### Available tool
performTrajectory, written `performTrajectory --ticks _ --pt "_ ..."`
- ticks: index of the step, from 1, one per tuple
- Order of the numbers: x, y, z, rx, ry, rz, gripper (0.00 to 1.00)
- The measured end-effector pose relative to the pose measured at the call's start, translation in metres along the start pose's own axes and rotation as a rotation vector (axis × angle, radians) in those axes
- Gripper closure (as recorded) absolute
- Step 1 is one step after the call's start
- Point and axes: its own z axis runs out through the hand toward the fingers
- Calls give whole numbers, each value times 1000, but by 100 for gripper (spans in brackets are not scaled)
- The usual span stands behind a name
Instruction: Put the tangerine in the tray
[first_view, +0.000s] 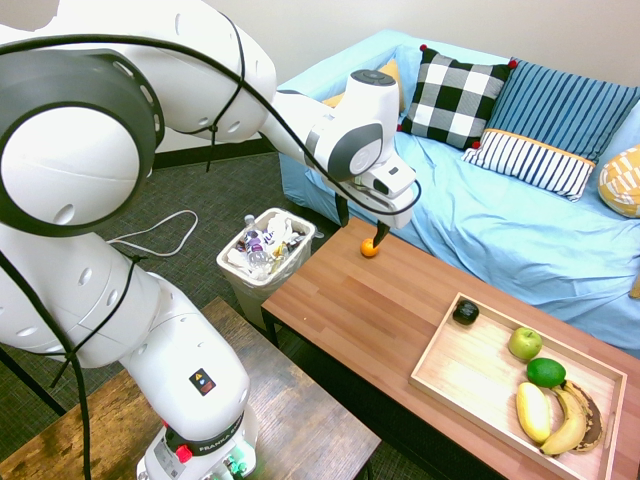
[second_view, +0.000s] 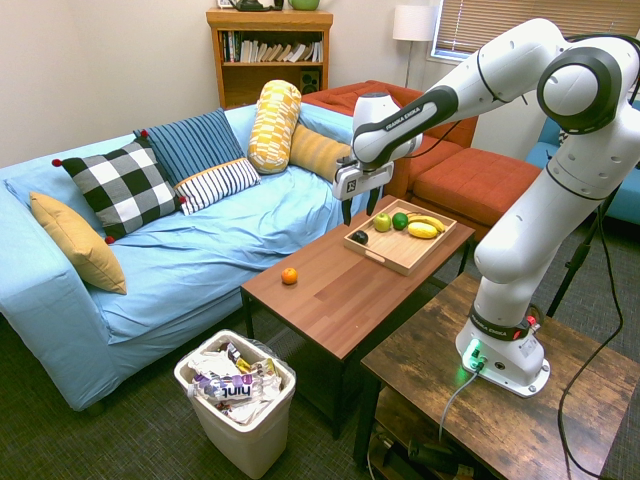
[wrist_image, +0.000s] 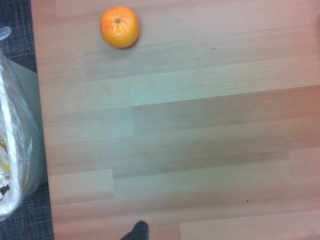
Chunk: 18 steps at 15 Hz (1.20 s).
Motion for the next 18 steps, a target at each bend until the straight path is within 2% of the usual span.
performTrajectory --ticks 3,6,18 --pt "-2 -3 6 -14 -9 -12 0" --pt "-4 -25 21 -8 -5 9 0" --pt "32 -157 189 5 26 123 0"
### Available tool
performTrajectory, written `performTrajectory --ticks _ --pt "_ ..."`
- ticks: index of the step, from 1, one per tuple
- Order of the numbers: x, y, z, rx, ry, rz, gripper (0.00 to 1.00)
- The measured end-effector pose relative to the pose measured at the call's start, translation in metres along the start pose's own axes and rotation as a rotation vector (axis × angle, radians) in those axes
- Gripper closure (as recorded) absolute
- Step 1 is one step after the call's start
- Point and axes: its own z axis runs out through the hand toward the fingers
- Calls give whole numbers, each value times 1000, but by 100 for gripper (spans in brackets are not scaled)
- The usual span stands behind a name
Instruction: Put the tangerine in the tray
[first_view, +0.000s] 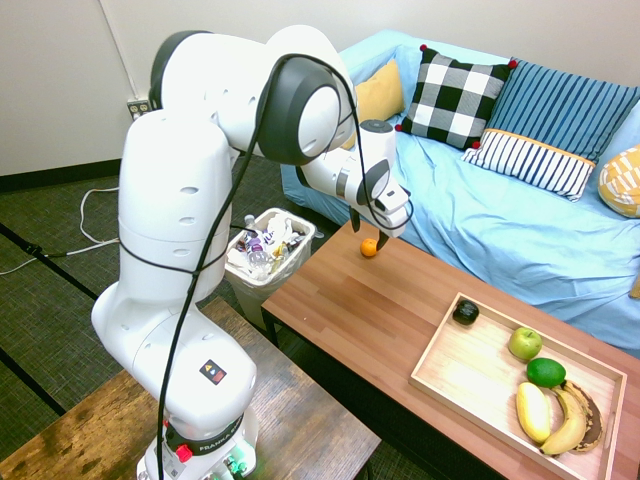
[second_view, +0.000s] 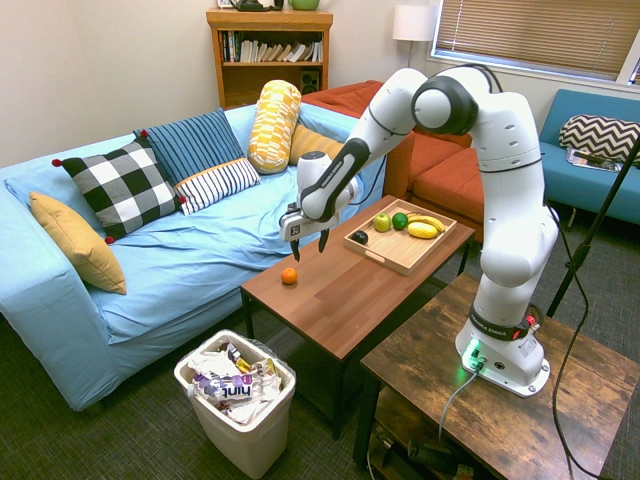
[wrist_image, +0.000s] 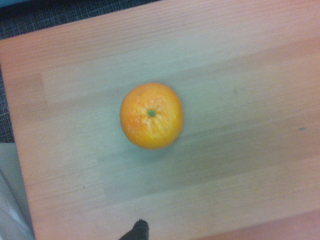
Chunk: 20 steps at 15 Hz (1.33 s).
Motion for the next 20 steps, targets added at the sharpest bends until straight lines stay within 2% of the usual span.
performTrajectory --ticks 5,10,11,20 --pt "-5 -51 63 -13 32 18 0" --pt "3 -67 105 -30 47 54 0" --pt "6 -68 109 -32 47 62 100" --pt "10 -71 107 -46 23 88 100"
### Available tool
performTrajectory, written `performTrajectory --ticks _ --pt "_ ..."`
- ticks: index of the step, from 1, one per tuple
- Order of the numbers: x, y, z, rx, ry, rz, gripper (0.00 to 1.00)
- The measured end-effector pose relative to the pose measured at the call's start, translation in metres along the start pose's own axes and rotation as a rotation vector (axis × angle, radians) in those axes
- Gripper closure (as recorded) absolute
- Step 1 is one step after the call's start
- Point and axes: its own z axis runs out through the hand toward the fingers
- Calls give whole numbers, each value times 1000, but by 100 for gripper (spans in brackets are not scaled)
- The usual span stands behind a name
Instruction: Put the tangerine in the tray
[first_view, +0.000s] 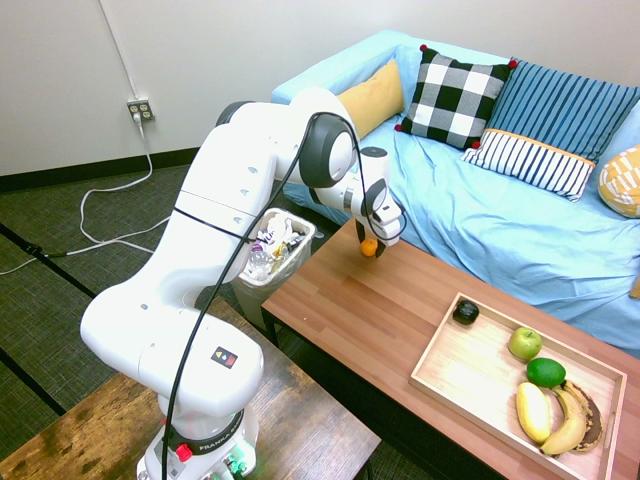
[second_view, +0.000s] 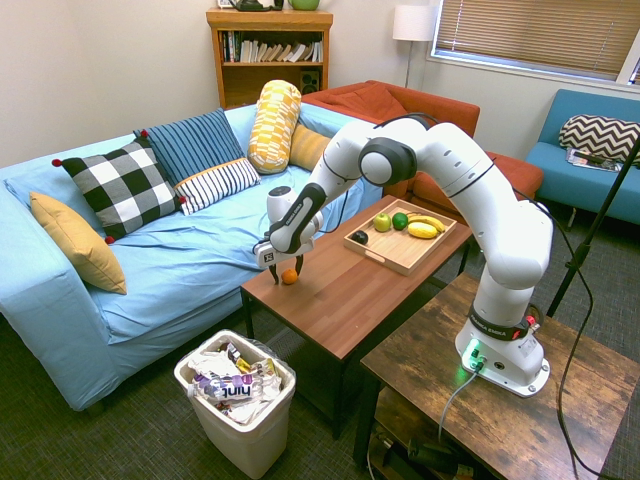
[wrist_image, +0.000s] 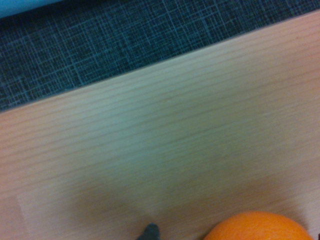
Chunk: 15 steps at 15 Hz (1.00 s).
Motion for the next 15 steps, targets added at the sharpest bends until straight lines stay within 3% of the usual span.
performTrajectory --ticks 6,10,13,15 --pt "15 1 -21 -2 -32 15 100" --pt "45 7 -59 30 -23 41 100" --pt "106 44 -104 30 21 116 100" --pt "159 93 -120 4 50 188 100"
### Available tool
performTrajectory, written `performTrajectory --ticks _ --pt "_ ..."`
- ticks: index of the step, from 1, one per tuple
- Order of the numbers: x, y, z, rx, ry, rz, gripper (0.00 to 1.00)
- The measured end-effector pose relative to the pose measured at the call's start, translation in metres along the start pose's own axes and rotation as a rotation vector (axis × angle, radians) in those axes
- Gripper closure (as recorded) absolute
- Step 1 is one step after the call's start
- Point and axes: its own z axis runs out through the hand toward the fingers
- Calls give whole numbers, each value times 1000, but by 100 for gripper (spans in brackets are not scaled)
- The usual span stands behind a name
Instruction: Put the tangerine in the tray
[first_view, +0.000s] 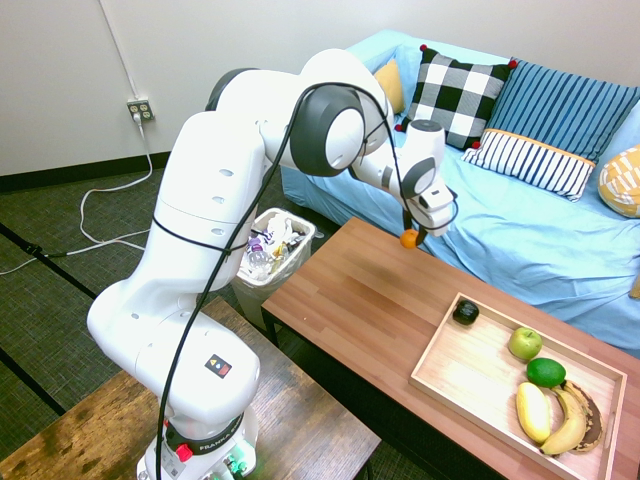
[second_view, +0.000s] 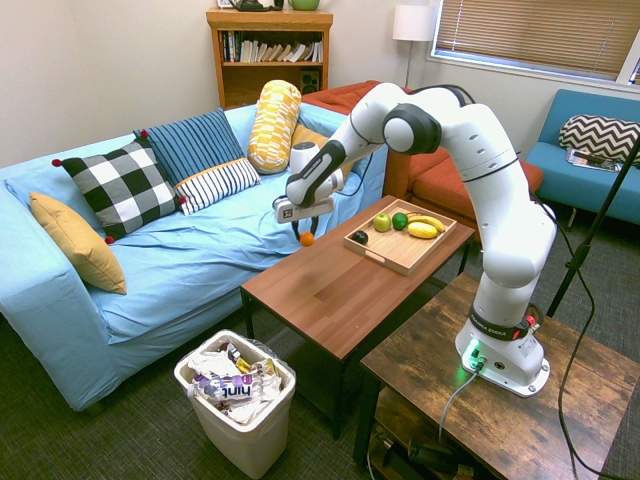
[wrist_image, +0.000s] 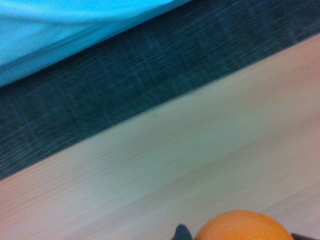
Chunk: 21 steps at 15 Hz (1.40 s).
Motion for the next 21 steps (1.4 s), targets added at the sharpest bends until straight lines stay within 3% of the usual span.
performTrajectory --ticks 4,10,14,21 --pt "98 100 20 -91 11 131 100" --pt "164 203 71 -170 41 248 100" --pt "177 229 106 -183 31 283 100" --pt "180 218 131 -152 23 315 100"
